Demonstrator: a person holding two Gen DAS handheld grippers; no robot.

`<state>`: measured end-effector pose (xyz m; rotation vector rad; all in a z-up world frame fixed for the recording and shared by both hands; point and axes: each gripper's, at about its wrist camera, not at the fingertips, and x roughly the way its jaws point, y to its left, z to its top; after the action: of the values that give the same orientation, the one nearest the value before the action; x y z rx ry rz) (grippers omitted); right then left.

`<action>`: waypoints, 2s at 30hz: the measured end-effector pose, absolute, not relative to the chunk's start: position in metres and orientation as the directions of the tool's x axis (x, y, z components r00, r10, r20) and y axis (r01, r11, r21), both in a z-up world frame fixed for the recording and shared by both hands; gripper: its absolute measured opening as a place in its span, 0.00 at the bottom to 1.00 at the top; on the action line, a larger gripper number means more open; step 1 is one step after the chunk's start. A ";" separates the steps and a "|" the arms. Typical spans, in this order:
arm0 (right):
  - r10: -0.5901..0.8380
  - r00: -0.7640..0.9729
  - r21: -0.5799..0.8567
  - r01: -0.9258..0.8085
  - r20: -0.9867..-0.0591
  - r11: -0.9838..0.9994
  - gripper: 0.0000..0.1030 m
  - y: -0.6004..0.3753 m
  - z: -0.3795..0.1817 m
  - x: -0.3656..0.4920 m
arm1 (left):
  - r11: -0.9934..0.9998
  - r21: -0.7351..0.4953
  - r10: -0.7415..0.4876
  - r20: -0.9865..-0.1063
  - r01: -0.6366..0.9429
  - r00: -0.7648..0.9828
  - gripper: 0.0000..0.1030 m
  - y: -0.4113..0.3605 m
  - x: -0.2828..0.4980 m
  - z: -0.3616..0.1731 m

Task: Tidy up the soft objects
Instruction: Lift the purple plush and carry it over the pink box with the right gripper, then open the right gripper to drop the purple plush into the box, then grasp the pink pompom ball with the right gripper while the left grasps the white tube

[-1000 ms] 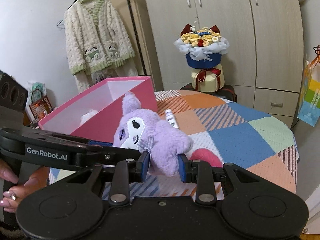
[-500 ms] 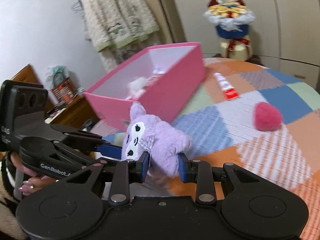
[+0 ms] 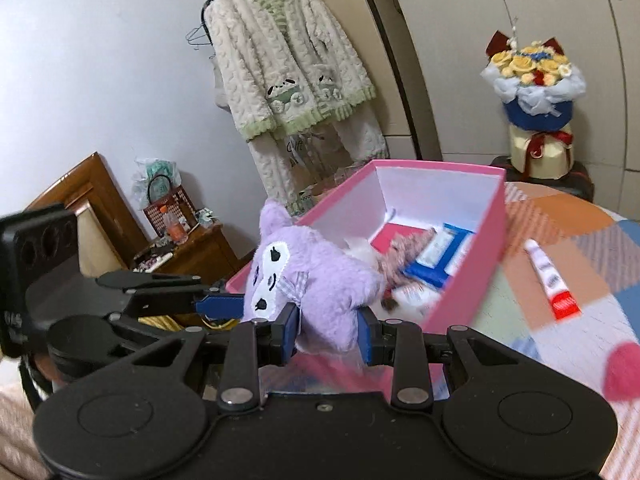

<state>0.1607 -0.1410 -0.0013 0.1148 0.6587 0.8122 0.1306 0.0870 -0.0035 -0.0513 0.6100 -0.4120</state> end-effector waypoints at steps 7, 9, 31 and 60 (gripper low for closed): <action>0.720 0.423 0.366 -0.652 -0.550 0.663 0.35 -0.105 -0.017 0.219 | 0.942 -0.156 -0.329 -0.611 0.298 0.720 0.43 0.106 0.175 -0.021; 0.719 0.405 0.378 -0.648 -0.565 0.661 0.35 -0.100 -0.023 0.232 | 0.952 -0.126 -0.294 -0.622 0.278 0.726 0.43 0.107 0.183 -0.025; 0.620 0.591 0.139 -0.657 -0.516 0.741 0.53 -0.178 0.008 0.167 | 0.946 -0.020 -0.281 -0.544 0.322 0.791 0.61 0.069 0.128 0.012; 0.403 0.749 -0.040 -0.496 -0.526 0.868 0.75 -0.302 -0.074 0.160 | 0.964 -0.067 -0.255 -0.506 0.257 0.824 0.59 -0.122 0.193 -0.049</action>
<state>0.1597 -0.3023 -0.0738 -0.1816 0.5316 0.4944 0.1930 -0.1224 -0.0486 0.0043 0.5379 -0.2721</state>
